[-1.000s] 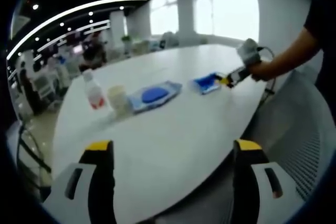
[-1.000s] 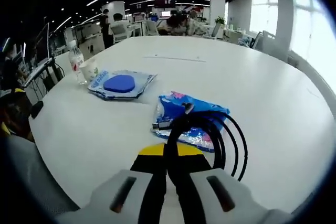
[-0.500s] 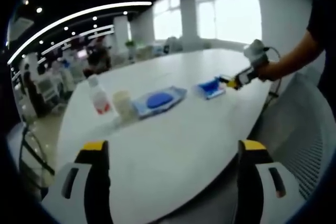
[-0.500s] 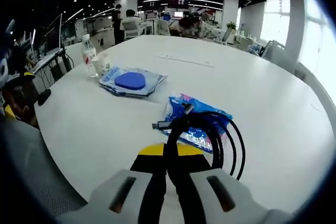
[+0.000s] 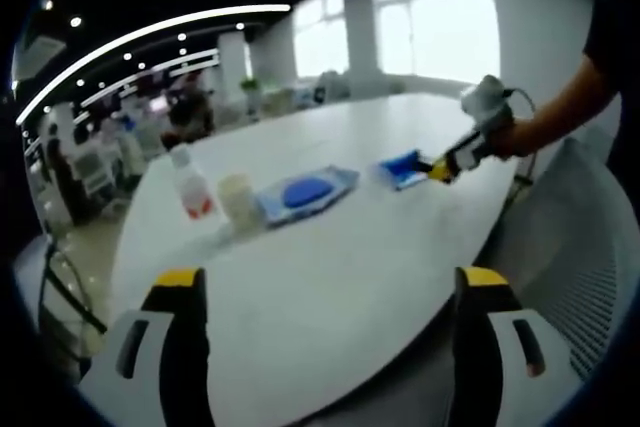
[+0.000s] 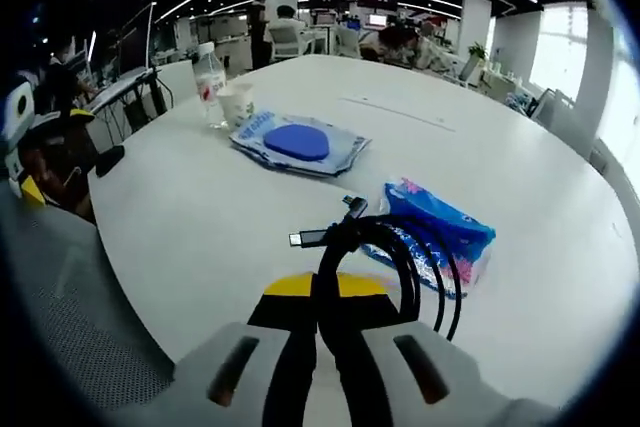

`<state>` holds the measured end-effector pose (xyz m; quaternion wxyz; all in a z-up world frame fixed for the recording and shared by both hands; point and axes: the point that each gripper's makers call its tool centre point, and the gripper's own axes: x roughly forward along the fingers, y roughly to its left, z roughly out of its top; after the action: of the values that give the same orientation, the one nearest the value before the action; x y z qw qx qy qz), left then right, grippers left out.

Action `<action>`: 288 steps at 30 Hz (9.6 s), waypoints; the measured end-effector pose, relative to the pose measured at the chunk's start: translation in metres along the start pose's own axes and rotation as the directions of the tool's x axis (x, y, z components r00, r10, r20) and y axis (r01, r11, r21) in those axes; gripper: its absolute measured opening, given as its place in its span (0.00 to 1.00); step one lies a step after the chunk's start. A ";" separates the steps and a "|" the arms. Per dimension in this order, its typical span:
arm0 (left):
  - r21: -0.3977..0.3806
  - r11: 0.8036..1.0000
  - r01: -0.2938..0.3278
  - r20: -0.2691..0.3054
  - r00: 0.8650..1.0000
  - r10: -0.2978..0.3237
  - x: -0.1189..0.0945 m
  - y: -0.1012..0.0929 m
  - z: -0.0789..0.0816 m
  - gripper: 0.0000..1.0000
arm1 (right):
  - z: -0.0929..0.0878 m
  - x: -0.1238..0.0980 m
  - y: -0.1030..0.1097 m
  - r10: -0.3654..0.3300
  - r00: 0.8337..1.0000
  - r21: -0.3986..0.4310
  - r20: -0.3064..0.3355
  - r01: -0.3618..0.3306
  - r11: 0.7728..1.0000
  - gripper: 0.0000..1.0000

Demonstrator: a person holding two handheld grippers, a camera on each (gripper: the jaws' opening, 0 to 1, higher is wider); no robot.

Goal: Arrange the tabletop items into an orderly group along one side of the table until the central work area is clear of visible clutter.

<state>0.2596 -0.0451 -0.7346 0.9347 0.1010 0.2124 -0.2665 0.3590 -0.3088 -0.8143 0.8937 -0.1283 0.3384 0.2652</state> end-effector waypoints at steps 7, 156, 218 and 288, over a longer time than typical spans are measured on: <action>-0.004 1.000 -0.004 0.007 1.000 0.004 0.000 0.001 0.001 1.00 | -0.003 0.013 0.022 0.061 0.997 0.023 -0.037 -0.061 0.998 0.04; -0.027 1.000 0.008 -0.056 0.998 -0.010 0.004 -0.001 -0.011 0.96 | 0.032 0.055 -0.116 0.041 0.982 -0.679 -0.186 -0.158 0.717 0.24; -0.033 0.999 -0.020 -0.026 0.999 0.019 0.001 0.006 -0.004 0.97 | 0.068 0.078 -0.121 0.004 0.977 -0.904 -0.211 -0.197 0.380 0.00; -0.048 0.998 -0.038 -0.082 0.996 0.034 0.002 0.011 -0.015 0.95 | 0.070 0.123 -0.127 0.004 0.971 -0.909 -0.237 -0.224 0.353 0.28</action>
<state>0.2619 -0.0327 -0.7482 0.9322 0.0921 0.2548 -0.2401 0.5458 -0.3376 -0.8389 0.6061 -0.6115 0.2224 0.4575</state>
